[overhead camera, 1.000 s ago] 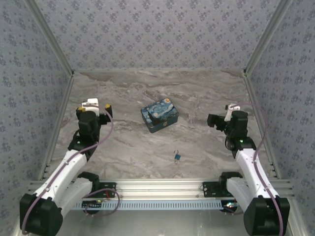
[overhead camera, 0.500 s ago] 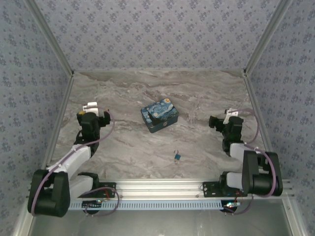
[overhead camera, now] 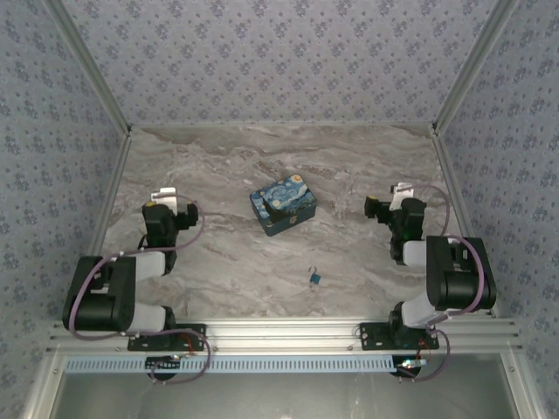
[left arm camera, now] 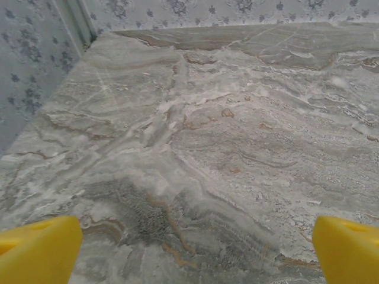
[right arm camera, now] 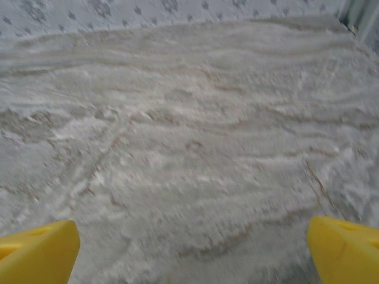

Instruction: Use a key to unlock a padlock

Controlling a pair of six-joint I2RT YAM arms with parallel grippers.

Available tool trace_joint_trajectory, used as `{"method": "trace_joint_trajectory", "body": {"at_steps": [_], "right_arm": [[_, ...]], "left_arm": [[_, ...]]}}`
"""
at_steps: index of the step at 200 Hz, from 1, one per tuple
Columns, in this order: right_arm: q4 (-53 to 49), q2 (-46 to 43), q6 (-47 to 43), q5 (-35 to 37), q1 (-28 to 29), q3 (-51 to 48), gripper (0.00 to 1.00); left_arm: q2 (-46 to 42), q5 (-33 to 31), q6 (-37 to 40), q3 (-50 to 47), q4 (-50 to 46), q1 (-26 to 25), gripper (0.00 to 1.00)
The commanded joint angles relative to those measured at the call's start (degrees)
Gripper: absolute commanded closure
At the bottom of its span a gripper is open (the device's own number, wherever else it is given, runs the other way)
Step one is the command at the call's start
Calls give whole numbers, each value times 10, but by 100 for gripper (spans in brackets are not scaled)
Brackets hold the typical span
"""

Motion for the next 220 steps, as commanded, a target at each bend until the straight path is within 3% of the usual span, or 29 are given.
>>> {"method": "trace_joint_trajectory", "body": {"at_steps": [1, 22, 48, 220], "right_arm": [[-23, 6, -16, 16, 3, 9, 0], [-27, 6, -16, 17, 3, 9, 0], [-26, 6, -18, 20, 4, 10, 0], [-29, 6, -24, 37, 15, 11, 0]], "left_arm": [[32, 52, 7, -4, 81, 13, 0], [81, 79, -5, -4, 130, 32, 1], [78, 88, -35, 50, 17, 58, 1], [80, 66, -20, 57, 8, 41, 1]]}}
